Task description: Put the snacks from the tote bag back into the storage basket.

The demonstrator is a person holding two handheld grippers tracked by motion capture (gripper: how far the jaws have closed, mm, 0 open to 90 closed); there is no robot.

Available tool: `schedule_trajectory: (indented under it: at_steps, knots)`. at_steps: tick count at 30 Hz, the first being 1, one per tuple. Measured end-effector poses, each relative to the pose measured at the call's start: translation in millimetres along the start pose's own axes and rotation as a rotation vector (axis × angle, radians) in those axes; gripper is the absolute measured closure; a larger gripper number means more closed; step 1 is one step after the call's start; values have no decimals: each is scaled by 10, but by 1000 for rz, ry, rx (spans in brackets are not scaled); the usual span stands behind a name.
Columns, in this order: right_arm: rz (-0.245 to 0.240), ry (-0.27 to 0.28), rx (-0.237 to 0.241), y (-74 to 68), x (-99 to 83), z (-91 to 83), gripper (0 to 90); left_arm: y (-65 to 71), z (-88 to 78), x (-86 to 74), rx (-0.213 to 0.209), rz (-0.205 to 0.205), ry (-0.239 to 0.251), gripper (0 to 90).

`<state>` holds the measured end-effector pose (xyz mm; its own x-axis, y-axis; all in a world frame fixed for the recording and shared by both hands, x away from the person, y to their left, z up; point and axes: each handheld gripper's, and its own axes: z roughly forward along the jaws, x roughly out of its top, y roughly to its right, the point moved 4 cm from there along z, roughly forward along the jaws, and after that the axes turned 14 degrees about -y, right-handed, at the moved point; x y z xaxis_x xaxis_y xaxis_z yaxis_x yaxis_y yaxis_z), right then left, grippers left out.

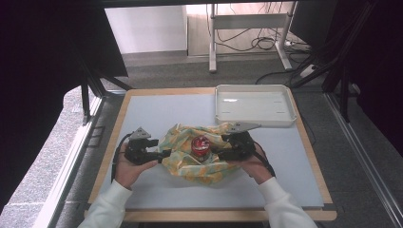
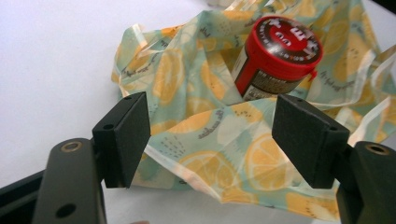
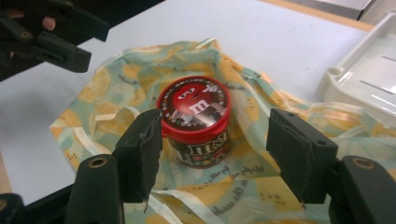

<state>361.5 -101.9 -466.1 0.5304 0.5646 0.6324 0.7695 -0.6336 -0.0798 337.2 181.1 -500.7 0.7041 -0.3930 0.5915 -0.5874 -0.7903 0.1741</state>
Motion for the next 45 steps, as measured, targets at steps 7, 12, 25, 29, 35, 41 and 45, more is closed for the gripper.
schedule_trajectory:
  at_steps: [7, 12, 25, 29, 35, 41, 45]
  knots:
    - [-18, -65, 5, -85, 54, 177, 293, 0, 3, 0, -2, 1, -1, 312]
    - [-19, -91, 6, -119, 109, 275, 264, 11, 18, 5, -7, 4, -1, 310]
    - [2, -193, -43, -190, 209, 651, 191, 26, 17, 4, -24, 7, -3, 308]
    - [17, -207, -60, -199, 239, 732, 177, 29, 20, 4, -25, 9, -3, 307]
    - [22, -243, -84, -200, 242, 850, 174, 28, 22, 2, -26, 9, -6, 306]
    - [35, -256, -98, -178, 232, 910, 239, 31, 25, 0, -25, 10, -7, 306]
    - [23, -255, -116, -194, 226, 894, 250, 33, 33, -1, -27, 10, -8, 305]
